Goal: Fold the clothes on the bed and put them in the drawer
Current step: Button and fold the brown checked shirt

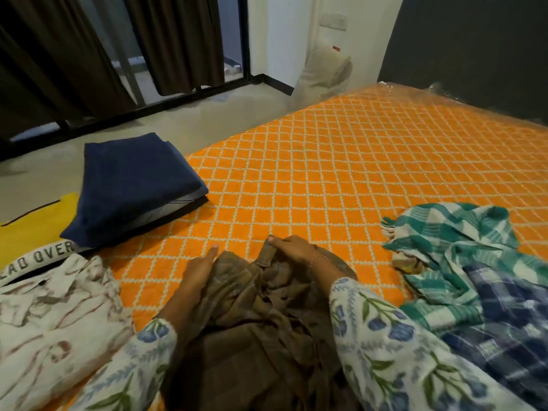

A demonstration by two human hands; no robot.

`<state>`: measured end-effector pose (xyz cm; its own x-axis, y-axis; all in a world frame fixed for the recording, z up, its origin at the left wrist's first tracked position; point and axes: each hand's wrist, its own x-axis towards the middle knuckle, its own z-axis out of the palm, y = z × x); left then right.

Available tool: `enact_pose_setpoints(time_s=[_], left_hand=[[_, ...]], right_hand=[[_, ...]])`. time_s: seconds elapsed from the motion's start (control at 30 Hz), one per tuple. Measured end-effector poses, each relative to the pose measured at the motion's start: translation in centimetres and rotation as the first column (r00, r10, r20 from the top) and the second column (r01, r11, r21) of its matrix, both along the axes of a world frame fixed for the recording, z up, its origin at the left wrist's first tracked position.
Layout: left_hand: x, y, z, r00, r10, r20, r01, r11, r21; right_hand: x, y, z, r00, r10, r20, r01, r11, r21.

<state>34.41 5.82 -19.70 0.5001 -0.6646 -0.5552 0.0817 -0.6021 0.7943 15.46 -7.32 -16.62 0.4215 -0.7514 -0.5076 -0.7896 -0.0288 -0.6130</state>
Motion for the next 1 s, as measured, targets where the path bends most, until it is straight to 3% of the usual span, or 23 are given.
enact_pose_setpoints(time_s=[0.07,0.13,0.2,0.3,0.43,0.5,0.57,0.63,0.73,0.9,1.0], left_hand=[[0.7,0.3,-0.4,0.996,-0.082,-0.042,0.085,0.994,0.075],[0.5,0.2,0.5,0.975,-0.223,-0.025,0.224,0.963,0.149],[0.2,-0.9,1.6,0.981,-0.188,0.042,0.173,0.956,0.235],[0.1,-1.6,3.7,0.987,-0.16,0.002,0.158,0.975,0.158],[-0.9,-1.1,5.4,0.956,-0.28,-0.087,0.29,0.947,0.142],[-1.0,-1.2,6.6,0.927,-0.329,-0.18,0.352,0.929,0.114],[-0.8,-1.4,7.9,0.918,-0.387,-0.091,0.394,0.915,0.085],[-0.5,-1.7,9.2,0.946,-0.323,0.036,0.325,0.944,-0.064],[-0.3,-1.9,11.5,0.972,-0.235,0.004,0.227,0.933,-0.278],[-2.3,-3.2,13.8,0.919,-0.384,0.091,0.394,0.898,-0.195],[-4.1,-4.1,15.9,0.906,-0.422,0.031,0.412,0.862,-0.296]], right_hand=[[0.5,0.5,0.0,0.998,0.018,0.066,-0.023,0.998,0.062],[0.7,0.4,-0.1,0.99,0.073,0.123,-0.071,0.997,-0.02],[0.5,0.0,0.3,0.982,0.137,0.134,-0.124,0.987,-0.1],[0.1,-0.7,1.1,0.961,0.142,0.236,-0.118,0.987,-0.113],[-0.3,-1.2,4.1,0.913,0.072,0.402,0.008,0.981,-0.192],[-0.6,-1.7,6.2,0.855,0.009,0.519,0.085,0.984,-0.158],[-0.9,-2.1,8.3,0.799,-0.036,0.601,0.12,0.988,-0.101],[-1.3,-2.4,10.4,0.748,-0.071,0.66,0.145,0.988,-0.058],[-2.1,-2.6,13.3,0.621,-0.127,0.773,0.138,0.989,0.052],[-3.5,-1.9,16.9,0.364,-0.17,0.916,0.014,0.984,0.177],[-4.8,-1.1,19.2,0.31,-0.157,0.938,-0.102,0.975,0.197]])
